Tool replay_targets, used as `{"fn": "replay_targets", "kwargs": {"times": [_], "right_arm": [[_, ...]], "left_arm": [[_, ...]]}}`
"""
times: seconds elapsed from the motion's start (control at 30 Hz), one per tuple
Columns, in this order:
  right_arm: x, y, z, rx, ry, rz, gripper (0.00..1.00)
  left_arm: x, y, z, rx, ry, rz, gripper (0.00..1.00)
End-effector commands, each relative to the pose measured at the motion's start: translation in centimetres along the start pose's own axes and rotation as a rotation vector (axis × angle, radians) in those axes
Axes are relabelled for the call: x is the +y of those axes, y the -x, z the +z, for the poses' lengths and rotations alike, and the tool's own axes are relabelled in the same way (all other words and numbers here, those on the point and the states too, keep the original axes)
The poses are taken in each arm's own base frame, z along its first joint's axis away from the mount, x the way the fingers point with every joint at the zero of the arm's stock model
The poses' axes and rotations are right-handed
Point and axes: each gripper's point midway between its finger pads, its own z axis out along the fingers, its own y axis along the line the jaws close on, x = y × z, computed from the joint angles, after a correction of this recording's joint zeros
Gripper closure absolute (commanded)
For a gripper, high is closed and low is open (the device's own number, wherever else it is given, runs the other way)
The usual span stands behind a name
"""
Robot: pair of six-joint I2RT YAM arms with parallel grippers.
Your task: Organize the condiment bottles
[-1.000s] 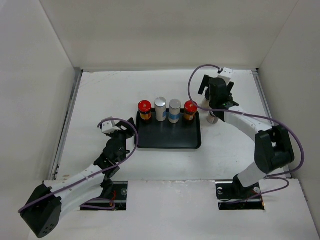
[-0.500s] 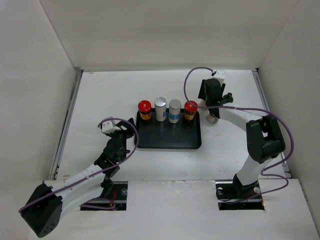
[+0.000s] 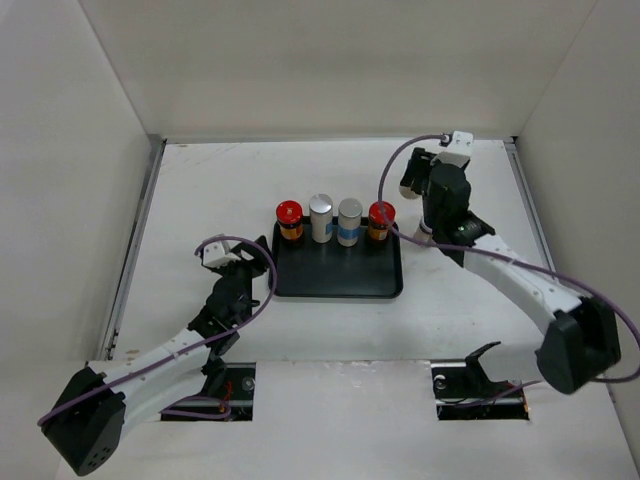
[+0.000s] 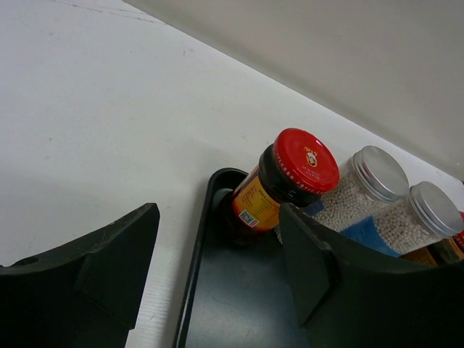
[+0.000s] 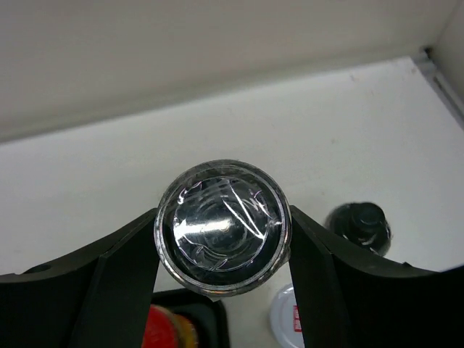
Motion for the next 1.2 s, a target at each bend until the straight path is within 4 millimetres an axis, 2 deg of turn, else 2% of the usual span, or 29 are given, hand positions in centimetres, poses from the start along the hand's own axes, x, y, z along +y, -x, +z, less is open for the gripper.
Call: {"fn": "replay_targets", "kwargs": {"times": [0.0,0.13,0.27,0.4,0.57,0.73,0.87,1.0,1.07,1.17], "right_arm": [[3.4,10.2,-5.5,-0.277,0.142,0.156,0.43],[8.2,10.5,-10.7,-0.272,0.319,0.162,0.43],[14.2,7.9,-14.6,-0.206,0.499,0.141,0.43],[19.8,3.7,-16.8,-0.116,0.630,0.105,0.43],[24.5,-1.3,-17.4,-0.030,0.710,0.065,0.43],[27.6,-6.4,-17.5,0.026,0.748,0.023,0.43],[28.6,-9.7,-17.7,0.049,0.734,0.001,0.42],[29.1,-11.7,-18.9,0.070,0.733,-0.025,0.39],[29.1,-12.4,-19.4,0.078,0.732,-0.032,0.32],[28.6,-12.4,-19.7,0.077,0.723,-0.046,0.08]], "left_arm": [[0.2,1.2,0.0,-0.053,0.004,-0.052,0.34],[1.8,2.4,-0.2,-0.110,0.056,-0.083,0.30],[3.7,2.9,-0.3,-0.142,0.136,-0.099,0.24],[5.0,3.5,-0.4,-0.172,0.199,-0.134,0.17],[5.9,3.8,-0.7,-0.189,0.218,-0.173,0.13],[5.5,3.1,-0.4,-0.156,0.188,-0.178,0.13],[5.0,2.5,-0.1,-0.127,0.163,-0.169,0.13],[4.9,2.5,-0.1,-0.125,0.148,-0.180,0.13],[5.0,2.4,0.0,-0.119,0.150,-0.177,0.13],[4.8,2.4,0.0,-0.117,0.138,-0.182,0.13]]}}
